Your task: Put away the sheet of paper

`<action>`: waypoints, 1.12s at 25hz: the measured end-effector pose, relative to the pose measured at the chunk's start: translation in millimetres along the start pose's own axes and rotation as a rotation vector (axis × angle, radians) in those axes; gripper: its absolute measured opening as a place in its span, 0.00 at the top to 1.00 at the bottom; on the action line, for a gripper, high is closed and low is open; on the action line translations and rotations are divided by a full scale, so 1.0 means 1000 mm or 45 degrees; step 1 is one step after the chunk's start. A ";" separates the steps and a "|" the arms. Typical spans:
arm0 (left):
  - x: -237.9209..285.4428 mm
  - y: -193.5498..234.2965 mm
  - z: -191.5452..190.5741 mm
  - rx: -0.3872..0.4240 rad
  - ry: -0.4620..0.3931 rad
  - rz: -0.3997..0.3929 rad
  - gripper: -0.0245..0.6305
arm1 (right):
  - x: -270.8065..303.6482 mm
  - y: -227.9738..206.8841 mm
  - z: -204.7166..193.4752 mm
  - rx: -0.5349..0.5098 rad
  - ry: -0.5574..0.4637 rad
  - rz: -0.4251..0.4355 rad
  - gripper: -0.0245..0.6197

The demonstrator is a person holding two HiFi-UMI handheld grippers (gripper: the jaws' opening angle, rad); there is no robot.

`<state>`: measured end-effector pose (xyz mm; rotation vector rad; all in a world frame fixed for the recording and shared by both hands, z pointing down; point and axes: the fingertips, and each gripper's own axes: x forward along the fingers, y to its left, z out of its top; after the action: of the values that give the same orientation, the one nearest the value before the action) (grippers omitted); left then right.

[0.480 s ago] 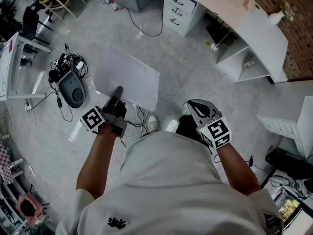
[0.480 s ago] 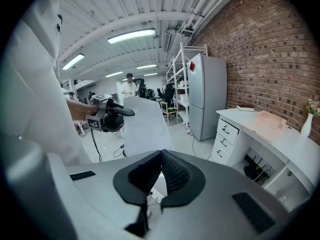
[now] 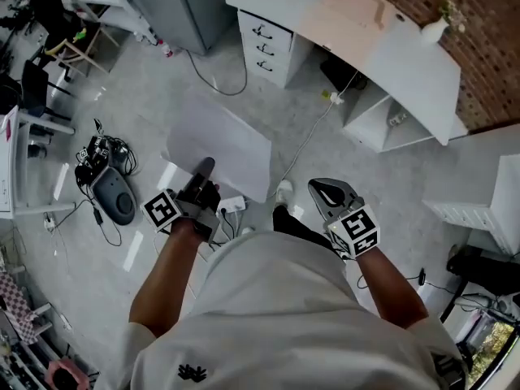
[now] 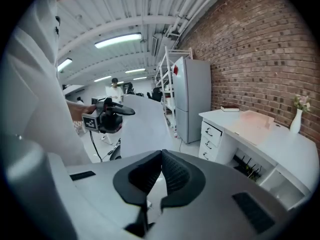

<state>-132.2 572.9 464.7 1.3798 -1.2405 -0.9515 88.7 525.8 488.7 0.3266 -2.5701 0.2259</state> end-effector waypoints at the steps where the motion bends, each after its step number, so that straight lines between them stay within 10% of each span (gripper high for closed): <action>1: 0.023 -0.006 0.001 0.010 0.021 -0.012 0.93 | 0.002 -0.022 0.008 0.008 -0.022 -0.020 0.92; 10: 0.201 -0.056 0.006 -0.010 0.070 -0.138 0.93 | -0.004 -0.167 0.037 0.151 -0.181 -0.119 0.91; 13: 0.244 -0.073 0.009 -0.031 0.095 -0.154 0.93 | -0.009 -0.196 0.041 0.190 -0.184 -0.154 0.77; 28: 0.494 -0.068 0.087 -0.227 0.366 -0.239 0.93 | 0.067 -0.367 0.126 0.381 -0.140 -0.470 0.83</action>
<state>-124.5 69.5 415.8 1.4489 -0.8038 -0.9291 73.1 133.9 452.9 0.9356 -2.5208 0.4657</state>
